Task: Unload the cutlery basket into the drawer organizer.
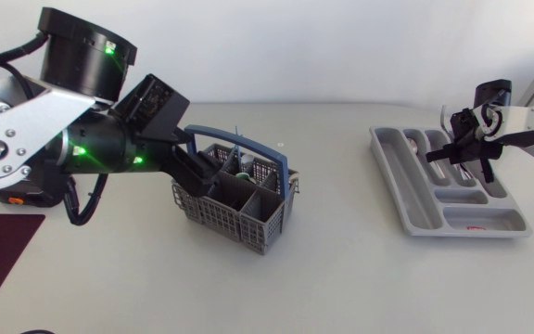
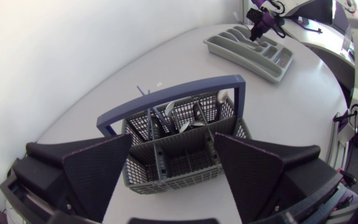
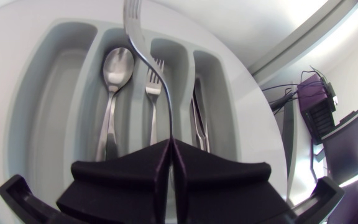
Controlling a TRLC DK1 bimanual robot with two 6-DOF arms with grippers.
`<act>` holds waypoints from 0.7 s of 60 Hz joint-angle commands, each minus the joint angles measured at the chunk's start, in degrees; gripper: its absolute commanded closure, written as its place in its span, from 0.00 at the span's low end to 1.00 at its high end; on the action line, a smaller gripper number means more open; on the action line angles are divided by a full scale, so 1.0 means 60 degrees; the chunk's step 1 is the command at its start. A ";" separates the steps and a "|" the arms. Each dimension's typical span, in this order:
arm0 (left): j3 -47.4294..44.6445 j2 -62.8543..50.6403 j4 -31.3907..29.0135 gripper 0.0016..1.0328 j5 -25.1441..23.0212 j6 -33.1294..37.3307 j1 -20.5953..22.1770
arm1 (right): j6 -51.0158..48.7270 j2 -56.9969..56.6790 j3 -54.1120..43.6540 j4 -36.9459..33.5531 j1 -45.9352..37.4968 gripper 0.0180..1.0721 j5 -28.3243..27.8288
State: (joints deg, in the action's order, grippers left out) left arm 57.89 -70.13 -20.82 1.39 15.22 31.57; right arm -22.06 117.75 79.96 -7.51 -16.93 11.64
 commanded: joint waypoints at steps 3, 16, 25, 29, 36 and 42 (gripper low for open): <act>-0.0258 0.0013 -0.0236 0.11 -0.0026 -0.0047 0.0011 | 0.0294 0.0692 0.0603 -0.0272 0.0126 0.94 0.0199; -0.0507 0.0042 -0.0251 0.11 -0.0026 -0.0047 -0.0047 | 0.0425 0.1292 0.0984 -0.0507 0.0316 0.90 0.0448; -0.0669 0.0086 -0.0251 0.11 -0.0026 -0.0018 -0.0091 | 0.0499 0.0926 0.0735 -0.0609 0.0375 0.53 0.0448; -0.0727 0.0145 -0.0236 0.11 -0.0026 -0.0003 -0.0208 | 0.0601 0.0589 0.0545 -0.0594 0.0375 0.43 0.0448; -0.0815 0.0292 -0.0192 0.11 -0.0026 0.0012 -0.0531 | 0.0645 -0.0158 0.0017 -0.0507 0.0360 0.27 0.0419; -0.0991 0.0453 -0.0090 0.11 -0.0026 0.0026 -0.0765 | 0.0601 -0.1154 -0.0832 -0.0257 0.0507 0.26 0.0184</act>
State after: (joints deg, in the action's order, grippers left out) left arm 53.98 -68.93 -21.96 1.39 15.25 28.10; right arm -19.46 116.62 79.22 -10.04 -14.81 13.30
